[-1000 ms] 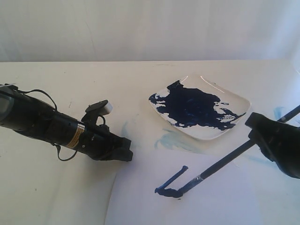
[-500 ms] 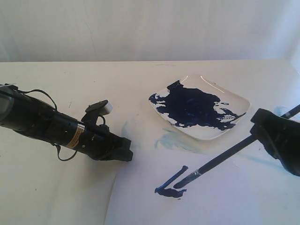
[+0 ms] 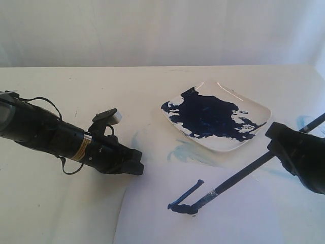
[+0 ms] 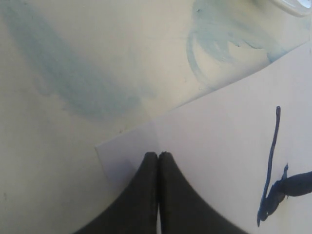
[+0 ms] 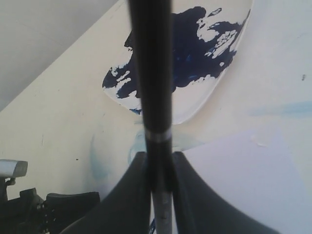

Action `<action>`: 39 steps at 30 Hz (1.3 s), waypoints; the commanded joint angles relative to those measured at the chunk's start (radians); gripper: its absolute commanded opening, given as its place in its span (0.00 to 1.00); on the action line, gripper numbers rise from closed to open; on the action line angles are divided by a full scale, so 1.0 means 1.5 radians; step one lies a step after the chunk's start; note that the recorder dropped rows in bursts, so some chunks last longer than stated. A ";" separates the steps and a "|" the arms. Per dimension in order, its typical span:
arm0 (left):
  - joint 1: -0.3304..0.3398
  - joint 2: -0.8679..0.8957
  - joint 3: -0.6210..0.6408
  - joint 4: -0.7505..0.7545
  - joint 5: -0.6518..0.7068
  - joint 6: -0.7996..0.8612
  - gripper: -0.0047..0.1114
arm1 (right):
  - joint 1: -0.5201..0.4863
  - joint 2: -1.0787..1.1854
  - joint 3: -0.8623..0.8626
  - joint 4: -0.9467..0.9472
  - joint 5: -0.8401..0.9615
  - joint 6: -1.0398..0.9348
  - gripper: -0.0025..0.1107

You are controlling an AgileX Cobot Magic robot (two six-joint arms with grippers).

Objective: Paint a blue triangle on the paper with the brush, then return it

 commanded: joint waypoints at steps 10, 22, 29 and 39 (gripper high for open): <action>-0.003 0.001 0.001 0.011 0.010 0.002 0.04 | -0.002 0.003 0.006 -0.008 0.023 -0.011 0.02; -0.003 0.001 0.001 0.011 0.012 0.002 0.04 | -0.002 -0.012 0.006 0.090 0.067 -0.116 0.02; -0.003 0.001 0.001 0.011 0.012 0.002 0.04 | -0.002 -0.065 0.006 0.144 0.130 -0.185 0.02; -0.003 0.001 0.001 0.011 0.012 0.002 0.04 | -0.002 -0.130 0.006 0.201 0.171 -0.253 0.02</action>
